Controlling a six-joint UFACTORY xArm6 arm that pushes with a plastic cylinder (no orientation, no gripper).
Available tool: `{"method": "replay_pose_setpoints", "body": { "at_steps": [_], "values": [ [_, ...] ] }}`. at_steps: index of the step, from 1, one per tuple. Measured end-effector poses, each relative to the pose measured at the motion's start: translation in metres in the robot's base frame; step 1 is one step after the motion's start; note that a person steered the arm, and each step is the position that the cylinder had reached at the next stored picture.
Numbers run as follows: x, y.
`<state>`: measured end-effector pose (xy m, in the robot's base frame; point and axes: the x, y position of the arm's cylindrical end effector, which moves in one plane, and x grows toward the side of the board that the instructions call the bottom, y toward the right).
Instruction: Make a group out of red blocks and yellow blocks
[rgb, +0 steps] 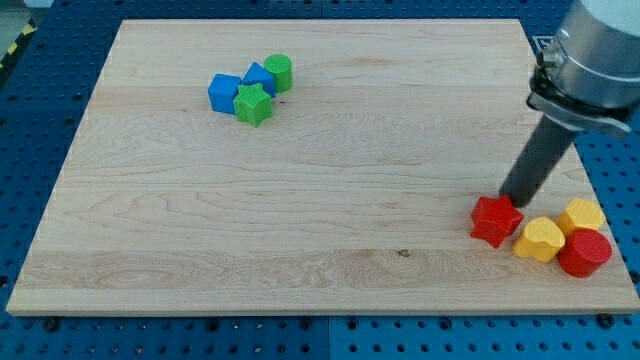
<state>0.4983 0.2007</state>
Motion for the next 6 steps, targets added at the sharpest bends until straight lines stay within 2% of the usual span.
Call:
{"method": "replay_pose_setpoints", "body": {
  "at_steps": [1,2,4,6],
  "values": [
    [-0.012,-0.034],
    [-0.005,-0.069],
    [0.033,-0.06],
    [0.036,-0.026]
  ]
}}
